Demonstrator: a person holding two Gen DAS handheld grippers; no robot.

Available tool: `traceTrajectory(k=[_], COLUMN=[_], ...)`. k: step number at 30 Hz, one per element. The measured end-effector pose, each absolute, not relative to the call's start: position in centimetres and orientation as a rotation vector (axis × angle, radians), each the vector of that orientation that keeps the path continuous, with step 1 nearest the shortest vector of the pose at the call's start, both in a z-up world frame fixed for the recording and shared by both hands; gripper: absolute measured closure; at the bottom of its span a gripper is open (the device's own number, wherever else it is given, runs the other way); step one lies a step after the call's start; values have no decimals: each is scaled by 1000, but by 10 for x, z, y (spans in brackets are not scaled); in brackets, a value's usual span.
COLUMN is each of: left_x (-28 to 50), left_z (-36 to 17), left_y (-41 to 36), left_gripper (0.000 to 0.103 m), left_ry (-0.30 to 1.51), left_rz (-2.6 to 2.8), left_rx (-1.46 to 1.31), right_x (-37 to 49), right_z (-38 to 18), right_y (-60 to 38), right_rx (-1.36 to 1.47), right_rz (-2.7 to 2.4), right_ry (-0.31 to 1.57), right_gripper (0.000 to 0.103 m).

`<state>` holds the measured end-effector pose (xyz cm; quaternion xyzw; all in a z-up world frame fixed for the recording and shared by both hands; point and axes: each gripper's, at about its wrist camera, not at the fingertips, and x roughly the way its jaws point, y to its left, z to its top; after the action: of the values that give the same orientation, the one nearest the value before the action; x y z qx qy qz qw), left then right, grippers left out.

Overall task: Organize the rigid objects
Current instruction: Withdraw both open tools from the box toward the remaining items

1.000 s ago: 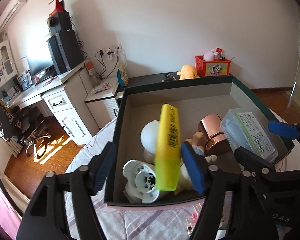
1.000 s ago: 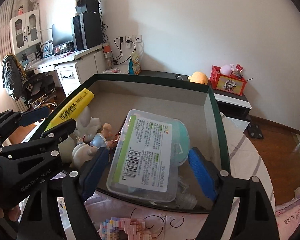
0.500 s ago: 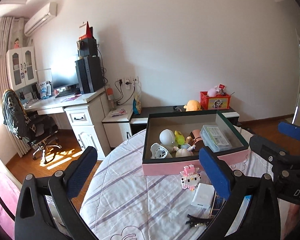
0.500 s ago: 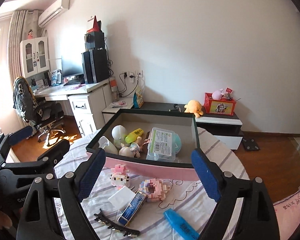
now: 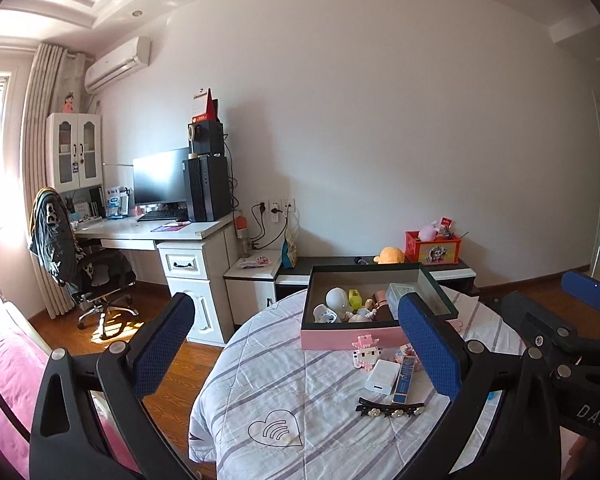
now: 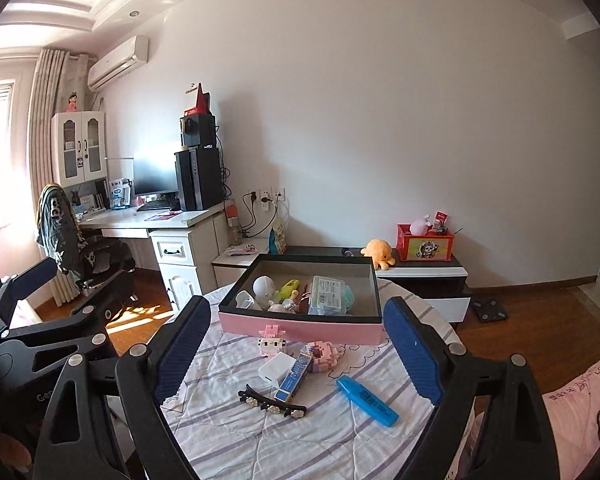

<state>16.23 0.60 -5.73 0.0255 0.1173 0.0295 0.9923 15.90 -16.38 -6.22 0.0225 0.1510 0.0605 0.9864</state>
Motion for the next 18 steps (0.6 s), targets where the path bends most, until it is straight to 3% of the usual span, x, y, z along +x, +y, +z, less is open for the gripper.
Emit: traceTrajectory(k=[18], left_x=[144], left_z=[-51], left_y=[2], left_gripper=[0], left_ry=[220], left_rz=[17], left_rx=[48], right_x=[123], right_z=[-54], right_y=[-169], right_rx=[29], right_rz=[75], right_ry=[259], right_gripper=[13])
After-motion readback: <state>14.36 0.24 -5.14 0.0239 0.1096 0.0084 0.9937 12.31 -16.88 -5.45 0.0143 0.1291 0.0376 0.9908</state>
